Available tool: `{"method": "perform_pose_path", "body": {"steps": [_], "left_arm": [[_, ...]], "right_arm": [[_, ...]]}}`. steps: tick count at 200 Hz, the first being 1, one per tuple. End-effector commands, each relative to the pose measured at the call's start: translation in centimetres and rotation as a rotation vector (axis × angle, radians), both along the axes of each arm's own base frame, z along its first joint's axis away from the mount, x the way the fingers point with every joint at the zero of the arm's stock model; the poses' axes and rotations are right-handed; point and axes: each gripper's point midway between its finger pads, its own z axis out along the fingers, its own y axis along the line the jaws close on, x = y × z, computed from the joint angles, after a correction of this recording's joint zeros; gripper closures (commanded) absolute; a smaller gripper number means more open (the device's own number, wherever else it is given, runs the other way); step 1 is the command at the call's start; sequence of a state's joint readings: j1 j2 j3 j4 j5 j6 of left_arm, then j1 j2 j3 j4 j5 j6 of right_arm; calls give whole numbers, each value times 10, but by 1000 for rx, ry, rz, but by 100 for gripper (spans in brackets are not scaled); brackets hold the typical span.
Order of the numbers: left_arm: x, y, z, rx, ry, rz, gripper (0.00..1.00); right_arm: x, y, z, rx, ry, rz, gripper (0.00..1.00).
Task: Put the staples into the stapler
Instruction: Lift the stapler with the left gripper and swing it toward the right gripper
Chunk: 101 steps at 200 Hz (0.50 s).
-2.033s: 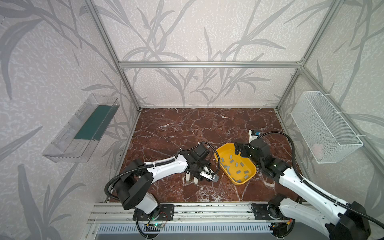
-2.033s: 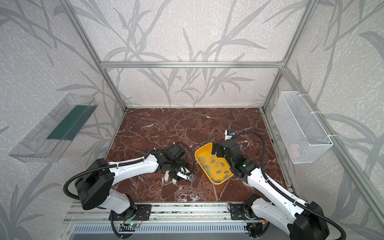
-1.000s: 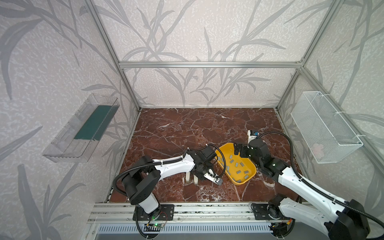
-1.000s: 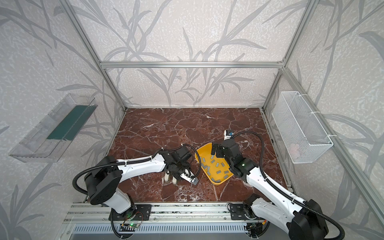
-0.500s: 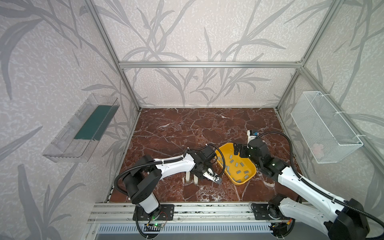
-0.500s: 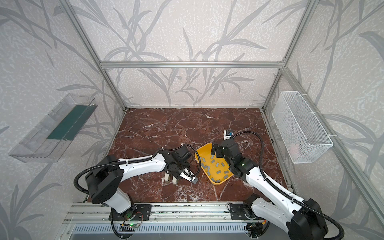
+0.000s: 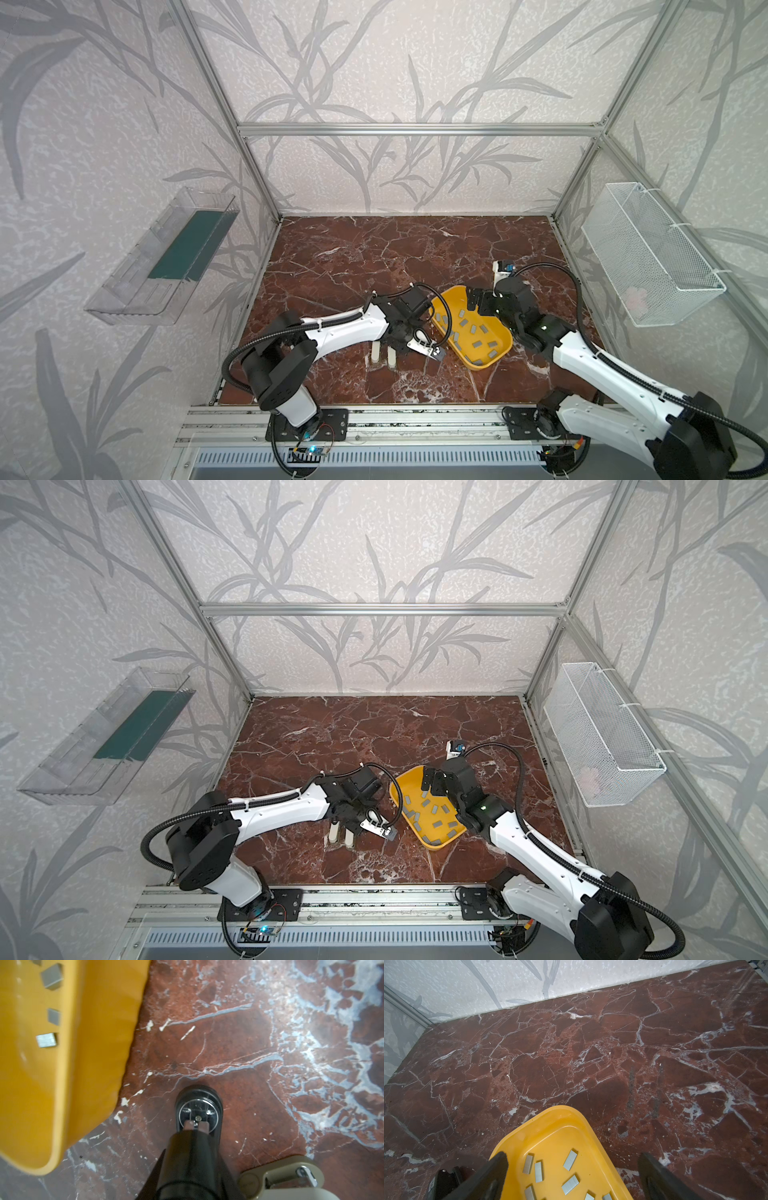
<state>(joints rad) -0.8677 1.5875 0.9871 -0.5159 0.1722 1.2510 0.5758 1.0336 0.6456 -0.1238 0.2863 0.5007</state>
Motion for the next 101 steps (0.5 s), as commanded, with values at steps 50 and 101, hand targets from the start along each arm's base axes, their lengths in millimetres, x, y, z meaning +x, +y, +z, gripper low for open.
{"method": "perform_pose_path", "body": {"steps": [50, 101], "left_arm": [[65, -30, 137, -491, -334, 247, 100], [89, -56, 206, -725, -336, 329, 100]], "right_arm": [[-1, 16, 25, 96, -78, 77, 11], [-7, 31, 34, 167, -107, 162, 22]]}}
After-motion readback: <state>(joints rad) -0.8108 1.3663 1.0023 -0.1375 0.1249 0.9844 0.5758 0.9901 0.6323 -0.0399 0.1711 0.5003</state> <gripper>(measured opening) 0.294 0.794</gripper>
